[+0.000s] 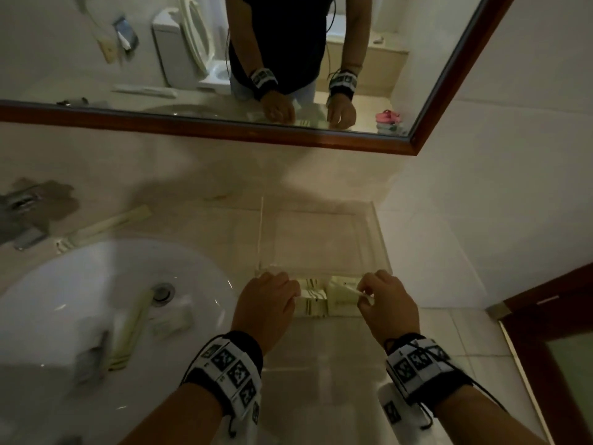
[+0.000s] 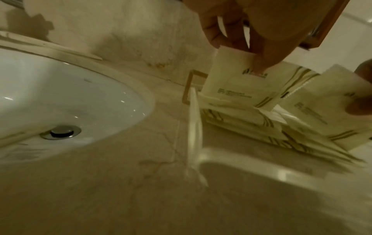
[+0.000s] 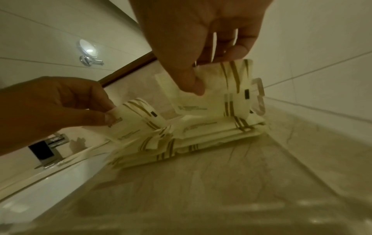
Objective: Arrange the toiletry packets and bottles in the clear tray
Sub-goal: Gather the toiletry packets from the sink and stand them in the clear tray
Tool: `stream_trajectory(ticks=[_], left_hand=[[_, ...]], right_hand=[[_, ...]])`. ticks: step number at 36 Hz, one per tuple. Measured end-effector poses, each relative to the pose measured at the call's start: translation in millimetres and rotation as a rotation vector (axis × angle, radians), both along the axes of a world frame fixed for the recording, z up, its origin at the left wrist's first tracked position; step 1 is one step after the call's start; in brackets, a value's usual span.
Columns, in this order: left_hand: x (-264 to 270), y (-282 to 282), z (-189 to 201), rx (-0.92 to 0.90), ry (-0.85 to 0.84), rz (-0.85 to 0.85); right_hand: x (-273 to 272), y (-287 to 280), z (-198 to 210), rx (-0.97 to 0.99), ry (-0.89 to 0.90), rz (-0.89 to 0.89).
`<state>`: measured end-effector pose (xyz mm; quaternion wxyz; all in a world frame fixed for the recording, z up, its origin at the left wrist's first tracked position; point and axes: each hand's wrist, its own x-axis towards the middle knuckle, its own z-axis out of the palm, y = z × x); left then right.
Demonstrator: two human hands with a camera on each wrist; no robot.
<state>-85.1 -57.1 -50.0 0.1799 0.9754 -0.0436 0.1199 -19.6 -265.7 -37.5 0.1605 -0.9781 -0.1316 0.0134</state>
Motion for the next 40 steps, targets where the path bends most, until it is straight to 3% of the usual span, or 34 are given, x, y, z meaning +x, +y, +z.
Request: stream_trajectory(ticks=[4, 9, 15, 24, 40], left_hand=[[5, -5, -12, 0.026, -0.012, 0.039], [8, -8, -18, 0.025, 0.055, 0.060], [5, -10, -27, -0.125, 0.203, 0.104], [0, -14, -23, -0.132, 0.373, 0.066], [7, -19, -20, -0.051, 0.342, 0.033]], right_hand=[[6, -1, -6, 0.004, -0.139, 0.085], [10, 0, -7, -0.127, -0.276, 0.225], [15, -3, -26, -0.216, -0.129, 0.257], [5, -10, -34, -0.121, 0.008, 0.251], [3, -2, -28, -0.163, 0.173, 0.198]])
